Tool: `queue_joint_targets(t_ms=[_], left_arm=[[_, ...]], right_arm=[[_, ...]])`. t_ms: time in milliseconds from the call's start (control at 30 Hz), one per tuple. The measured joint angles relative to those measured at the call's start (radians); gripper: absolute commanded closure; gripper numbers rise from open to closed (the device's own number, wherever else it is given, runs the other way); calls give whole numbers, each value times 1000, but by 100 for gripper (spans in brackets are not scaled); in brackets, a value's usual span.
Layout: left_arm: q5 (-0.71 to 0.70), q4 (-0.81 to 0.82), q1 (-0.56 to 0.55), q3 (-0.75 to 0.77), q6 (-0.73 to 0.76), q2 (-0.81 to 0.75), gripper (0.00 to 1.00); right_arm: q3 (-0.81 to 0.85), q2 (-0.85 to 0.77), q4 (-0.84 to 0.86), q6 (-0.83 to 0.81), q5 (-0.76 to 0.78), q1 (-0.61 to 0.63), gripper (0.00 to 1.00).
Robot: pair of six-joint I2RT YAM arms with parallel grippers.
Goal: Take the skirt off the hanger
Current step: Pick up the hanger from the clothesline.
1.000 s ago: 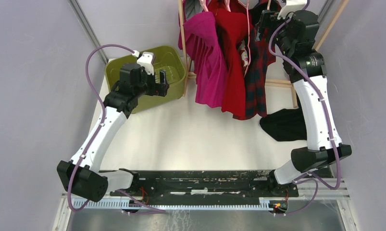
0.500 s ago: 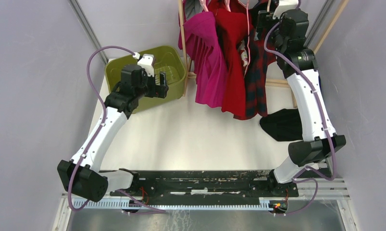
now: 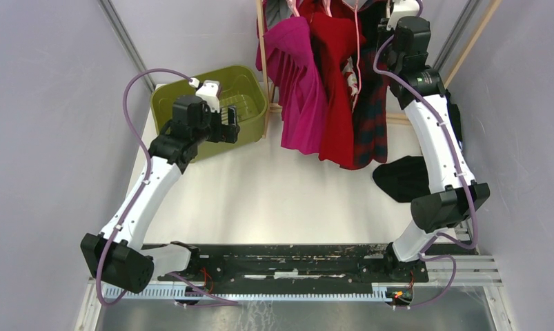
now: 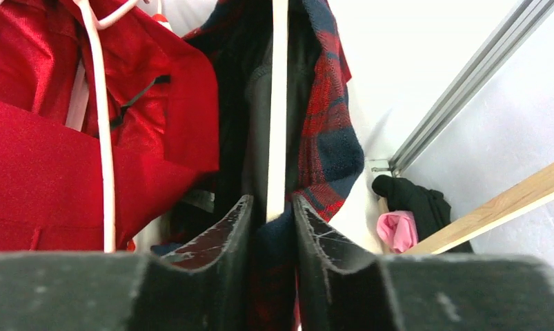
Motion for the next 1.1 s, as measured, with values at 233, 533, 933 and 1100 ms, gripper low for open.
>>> queue_joint_targets(t_ms=[233, 533, 933, 1100], left_arm=[[-15, -10, 0, -19, 23, 0, 1], [-37, -9, 0, -35, 52, -11, 0], [-37, 6, 0, -75, 54, -15, 0], [-35, 29, 0, -108, 53, -21, 0]], right_arm=[[-10, 8, 24, 2, 58, 0, 99], [2, 14, 23, -6, 93, 3, 99], [49, 23, 2, -39, 121, 3, 99], [35, 23, 38, -128, 154, 3, 99]])
